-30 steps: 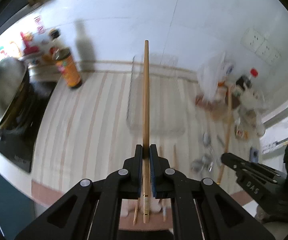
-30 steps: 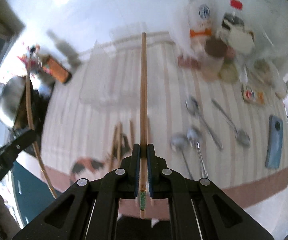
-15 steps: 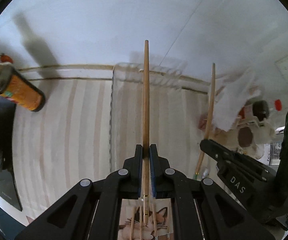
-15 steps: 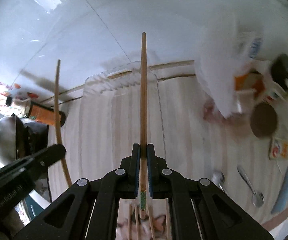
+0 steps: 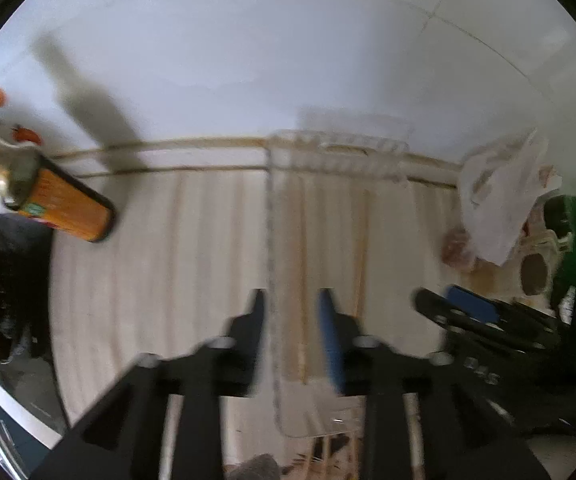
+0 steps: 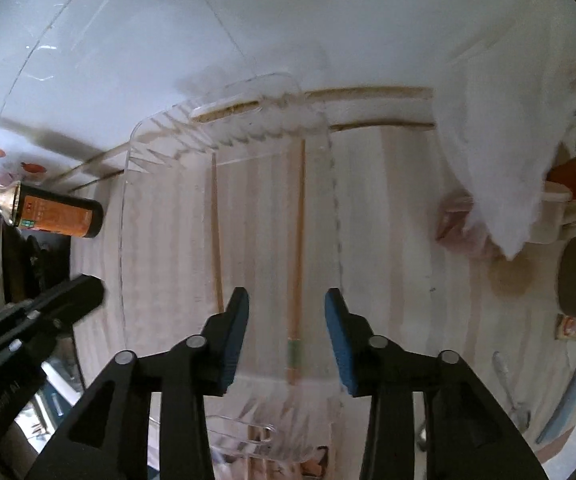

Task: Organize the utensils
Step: 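Carry both chopsticks to the clear basket and open both tools, then grasp a chopstick with the left tool while the right tool grasps another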

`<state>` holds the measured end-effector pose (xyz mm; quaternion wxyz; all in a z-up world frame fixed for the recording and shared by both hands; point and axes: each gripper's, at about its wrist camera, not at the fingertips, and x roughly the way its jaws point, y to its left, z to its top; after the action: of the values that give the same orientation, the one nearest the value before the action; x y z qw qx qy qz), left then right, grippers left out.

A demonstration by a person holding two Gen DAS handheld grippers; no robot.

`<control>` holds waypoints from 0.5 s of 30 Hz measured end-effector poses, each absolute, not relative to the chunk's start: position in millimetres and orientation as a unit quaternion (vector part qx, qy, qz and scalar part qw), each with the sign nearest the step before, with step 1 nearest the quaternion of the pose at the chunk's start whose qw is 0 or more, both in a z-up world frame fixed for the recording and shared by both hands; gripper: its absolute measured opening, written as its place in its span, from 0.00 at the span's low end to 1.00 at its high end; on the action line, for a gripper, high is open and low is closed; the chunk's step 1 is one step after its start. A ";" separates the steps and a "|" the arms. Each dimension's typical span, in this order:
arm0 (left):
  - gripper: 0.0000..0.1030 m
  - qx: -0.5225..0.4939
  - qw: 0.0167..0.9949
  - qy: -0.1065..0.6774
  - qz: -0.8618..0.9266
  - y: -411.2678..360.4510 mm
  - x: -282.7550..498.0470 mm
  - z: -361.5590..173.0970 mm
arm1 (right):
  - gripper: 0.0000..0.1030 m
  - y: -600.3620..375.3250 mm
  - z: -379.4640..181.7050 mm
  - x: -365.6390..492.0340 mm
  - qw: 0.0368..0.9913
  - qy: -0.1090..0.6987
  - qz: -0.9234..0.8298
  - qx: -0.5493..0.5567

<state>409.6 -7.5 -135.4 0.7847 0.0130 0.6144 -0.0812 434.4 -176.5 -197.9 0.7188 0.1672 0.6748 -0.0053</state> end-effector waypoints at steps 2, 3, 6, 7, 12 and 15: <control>0.54 0.024 0.805 0.589 -0.059 -0.6 402.5 -128.1 | 0.43 -177.5 -188.6 426.7 0.727 0.668 -0.016 0.159; 0.55 0.026 0.812 0.580 -0.055 1.7 399.5 -125.0 | 0.45 -177.9 -183.2 422.9 0.731 0.664 -0.021 0.153; 0.82 0.036 0.840 0.541 -0.031 12.1 378.9 -115.2 | 0.55 -176.0 -166.2 401.5 0.753 0.644 -0.044 0.130; 0.88 0.038 0.845 0.532 -0.026 14.4 374.4 -112.9 | 0.63 -176.3 -162.7 394.9 0.760 0.636 -0.049 0.127; 1.00 0.043 0.860 0.509 -0.020 23.4 342.3 -107.5 | 0.79 -180.4 -138.7 350.3 0.795 0.591 -0.073 0.116; 1.00 0.050 0.861 0.507 -0.007 20.9 324.4 -109.2 | 0.79 -180.6 -131.2 327.6 0.809 0.572 -0.088 0.105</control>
<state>324.4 20.9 -109.2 0.8607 0.0500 0.5066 -0.0072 327.6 -180.6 -131.2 0.8086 0.1053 0.5721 -0.0882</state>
